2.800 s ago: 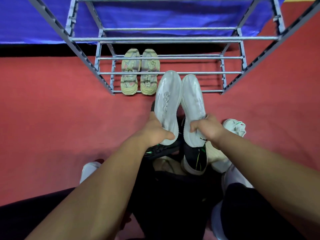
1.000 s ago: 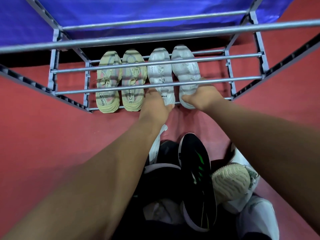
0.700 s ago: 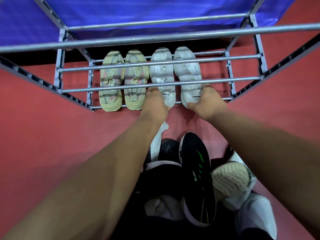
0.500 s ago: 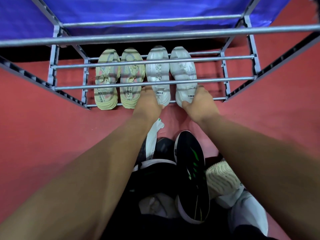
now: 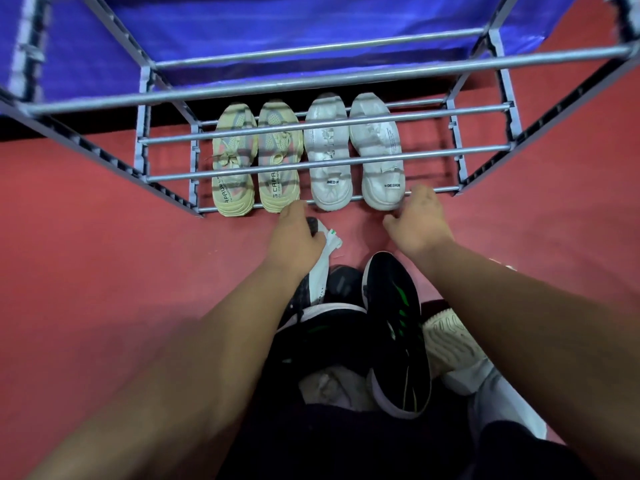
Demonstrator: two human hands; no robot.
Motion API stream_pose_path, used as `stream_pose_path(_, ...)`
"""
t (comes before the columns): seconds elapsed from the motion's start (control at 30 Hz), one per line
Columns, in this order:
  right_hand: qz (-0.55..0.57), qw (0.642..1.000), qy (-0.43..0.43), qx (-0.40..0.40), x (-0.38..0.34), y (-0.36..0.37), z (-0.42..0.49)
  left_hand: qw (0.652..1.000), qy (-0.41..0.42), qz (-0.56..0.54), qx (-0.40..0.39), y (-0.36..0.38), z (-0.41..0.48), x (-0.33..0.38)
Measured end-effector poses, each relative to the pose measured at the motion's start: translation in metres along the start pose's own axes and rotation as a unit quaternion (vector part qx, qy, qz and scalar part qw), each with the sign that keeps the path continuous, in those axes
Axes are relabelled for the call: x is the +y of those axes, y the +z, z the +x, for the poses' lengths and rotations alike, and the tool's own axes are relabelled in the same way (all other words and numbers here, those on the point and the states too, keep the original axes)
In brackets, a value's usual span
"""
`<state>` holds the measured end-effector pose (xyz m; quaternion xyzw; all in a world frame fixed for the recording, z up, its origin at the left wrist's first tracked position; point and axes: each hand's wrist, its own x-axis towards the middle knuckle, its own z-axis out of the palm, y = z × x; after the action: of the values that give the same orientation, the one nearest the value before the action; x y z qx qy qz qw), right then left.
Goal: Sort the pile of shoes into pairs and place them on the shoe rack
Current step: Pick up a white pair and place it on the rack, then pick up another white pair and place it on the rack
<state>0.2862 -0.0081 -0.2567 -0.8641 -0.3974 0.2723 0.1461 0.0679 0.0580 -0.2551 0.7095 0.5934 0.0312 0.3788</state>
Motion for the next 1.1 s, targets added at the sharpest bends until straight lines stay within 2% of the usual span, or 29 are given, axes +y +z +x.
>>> stream_pose_path(0.17,-0.145,0.980,0.041,-0.130,0.017,0.004,-0.060,0.979,-0.173,0.027,-0.103,0.009,-0.043,-0.024)
stream_pose_path(0.23,-0.165,0.971,0.062,-0.162,0.025,0.008,-0.085,0.975,-0.195,-0.004,-0.106,0.011,-0.056,-0.035)
stream_pose_path(0.33,-0.179,0.966,0.084,-0.168,0.035,0.011,-0.118,0.971,-0.219,-0.066,-0.074,-0.001,-0.063,-0.045)
stream_pose_path(0.4,-0.181,0.963,0.096,-0.173,0.037,0.011,-0.136,0.963,-0.233,-0.111,-0.082,-0.021,-0.069,-0.041)
stream_pose_path(0.5,-0.140,0.960,0.124,-0.206,0.028,0.006,-0.158,0.951,-0.218,-0.195,-0.099,-0.059,-0.085,-0.028)
stream_pose_path(0.63,-0.082,0.952,0.165,-0.246,0.007,-0.007,-0.175,0.939,-0.131,-0.319,-0.007,-0.092,-0.110,-0.033)
stream_pose_path(0.73,-0.093,0.948,0.142,-0.270,-0.003,-0.011,-0.190,0.925,-0.082,-0.368,-0.039,-0.097,-0.143,-0.037)
stream_pose_path(0.83,-0.122,0.949,0.140,-0.254,-0.003,-0.009,-0.208,0.933,-0.137,-0.323,-0.074,-0.096,-0.179,-0.050)
stream_pose_path(0.93,-0.136,0.948,0.143,-0.250,0.002,-0.003,-0.222,0.947,-0.220,-0.180,-0.147,-0.090,-0.205,-0.073)
stream_pose_path(1.1,-0.105,0.963,0.129,-0.210,0.012,0.004,-0.230,0.958,-0.241,-0.062,-0.141,-0.079,-0.199,-0.093)
